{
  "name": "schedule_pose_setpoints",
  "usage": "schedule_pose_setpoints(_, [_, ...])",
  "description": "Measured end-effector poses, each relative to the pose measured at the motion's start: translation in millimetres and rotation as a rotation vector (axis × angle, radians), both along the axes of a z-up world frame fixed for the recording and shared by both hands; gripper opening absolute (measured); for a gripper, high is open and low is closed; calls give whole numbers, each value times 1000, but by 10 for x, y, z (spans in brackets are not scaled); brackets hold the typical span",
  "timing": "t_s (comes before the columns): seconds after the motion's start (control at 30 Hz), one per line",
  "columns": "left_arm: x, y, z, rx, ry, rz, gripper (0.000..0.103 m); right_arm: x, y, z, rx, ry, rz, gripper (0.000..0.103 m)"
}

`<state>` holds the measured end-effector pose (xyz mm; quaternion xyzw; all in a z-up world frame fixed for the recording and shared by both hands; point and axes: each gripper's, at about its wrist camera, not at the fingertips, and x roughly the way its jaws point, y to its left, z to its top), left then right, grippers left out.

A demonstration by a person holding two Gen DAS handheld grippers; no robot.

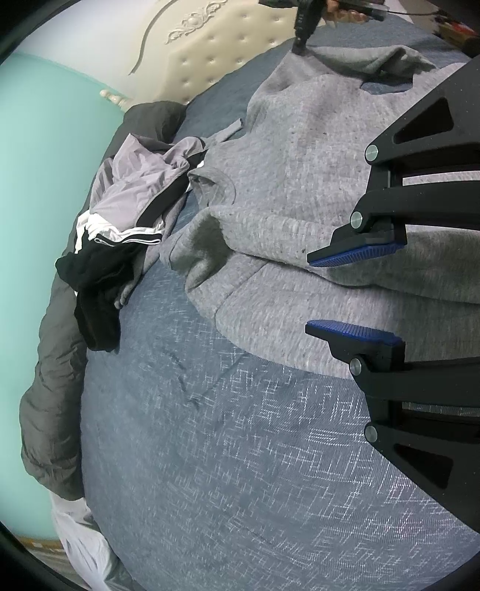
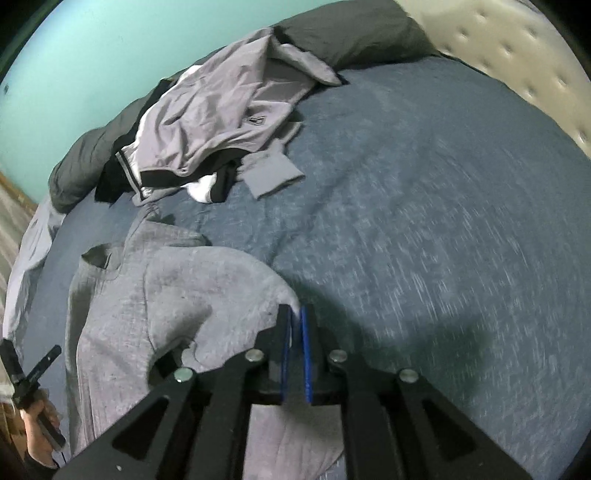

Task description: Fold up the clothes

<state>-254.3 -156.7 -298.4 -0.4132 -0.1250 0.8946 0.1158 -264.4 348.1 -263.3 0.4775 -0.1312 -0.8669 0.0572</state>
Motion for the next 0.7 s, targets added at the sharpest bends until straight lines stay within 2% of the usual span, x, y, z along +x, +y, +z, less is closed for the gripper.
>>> schedule_pose_setpoints(0.03, [-1,0,4,1,1,1,32,56,44,-18,-8,-5,-26,23])
schedule_pose_setpoints(0.1, [9,4,18,1,5,1,32,209,149,-37,-42,-10,-57,31])
schedule_pose_setpoints(0.2, [21,9,46,-3,11,0,32,484,238,-88,-59,-30,-70,35])
schedule_pose_setpoints(0.33, [75,4,140,-11,22,-2,32,794,248,-250,-96,-109,-36,38])
schedule_pose_setpoints(0.37, [99,-1,172,-12,25,-2,32,858,236,-286,-110,-128,-27,40])
schedule_pose_setpoints(0.43, [142,-20,202,-7,19,-6,32,977,201,-362,-143,-166,-9,52])
schedule_pose_setpoints(0.57, [326,-154,216,21,-16,7,32,1151,97,-446,-190,-204,15,52])
schedule_pose_setpoints(0.7, [515,-298,209,-4,-48,6,32,1250,27,-439,-232,-208,11,53])
